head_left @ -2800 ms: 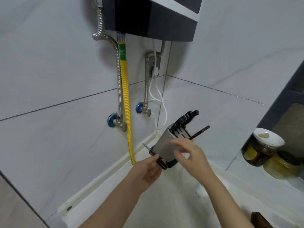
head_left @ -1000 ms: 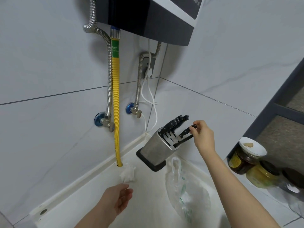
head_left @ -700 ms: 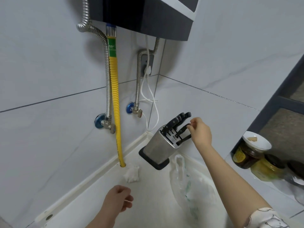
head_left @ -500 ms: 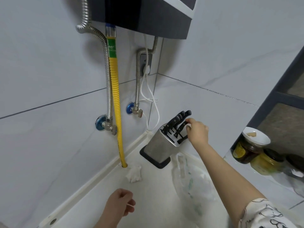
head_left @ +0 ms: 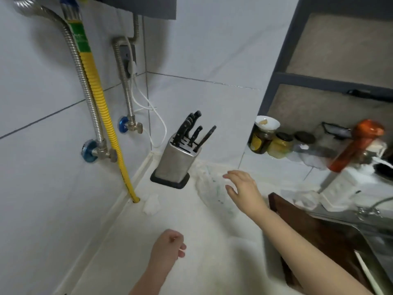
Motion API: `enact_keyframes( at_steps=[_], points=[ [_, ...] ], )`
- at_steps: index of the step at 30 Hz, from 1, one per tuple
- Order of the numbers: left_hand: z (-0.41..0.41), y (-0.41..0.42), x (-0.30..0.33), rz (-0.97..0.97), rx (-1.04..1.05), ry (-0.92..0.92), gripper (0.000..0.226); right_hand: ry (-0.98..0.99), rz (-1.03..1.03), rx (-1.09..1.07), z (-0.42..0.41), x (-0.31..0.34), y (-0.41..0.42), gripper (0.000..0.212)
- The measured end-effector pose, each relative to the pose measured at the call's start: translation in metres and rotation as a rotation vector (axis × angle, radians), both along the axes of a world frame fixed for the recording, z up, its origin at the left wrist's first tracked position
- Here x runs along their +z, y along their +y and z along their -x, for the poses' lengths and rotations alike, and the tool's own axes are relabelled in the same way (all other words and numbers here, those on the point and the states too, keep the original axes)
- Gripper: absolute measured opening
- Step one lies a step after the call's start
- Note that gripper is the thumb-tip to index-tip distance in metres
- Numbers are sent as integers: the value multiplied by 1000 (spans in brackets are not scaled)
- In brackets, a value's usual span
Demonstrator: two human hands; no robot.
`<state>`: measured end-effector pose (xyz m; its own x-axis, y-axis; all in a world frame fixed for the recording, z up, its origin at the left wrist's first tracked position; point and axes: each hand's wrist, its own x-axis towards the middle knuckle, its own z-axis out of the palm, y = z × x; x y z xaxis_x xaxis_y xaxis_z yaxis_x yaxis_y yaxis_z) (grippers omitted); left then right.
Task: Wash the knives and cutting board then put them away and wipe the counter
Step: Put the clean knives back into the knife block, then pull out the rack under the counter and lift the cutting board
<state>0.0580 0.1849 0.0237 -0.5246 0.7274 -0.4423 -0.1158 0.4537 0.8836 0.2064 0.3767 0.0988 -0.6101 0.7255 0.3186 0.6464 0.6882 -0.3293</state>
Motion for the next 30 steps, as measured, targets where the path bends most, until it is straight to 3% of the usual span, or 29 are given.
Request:
enact_keyframes(
  at_steps=[7,14,18,21,25,30],
  points=[
    [-53,4,-30,23,-361,102,14,-41,147,-228,-112,-73,-83,34],
    [-124,12,-45,5,-712,225,15,18,226,-484,-204,-100,-136,30],
    [-165,5,-48,10,-860,314,19,16,234,-484,-237,-115,-163,32],
    [-191,-9,-56,38,-889,347,19,3,306,-412,-249,-130,-180,36],
    [-221,-30,-68,66,-815,432,8,-7,377,-313,-257,-151,-192,57],
    [-245,-73,-86,202,-669,473,14,27,422,-150,-261,-178,-213,30]
  ],
)
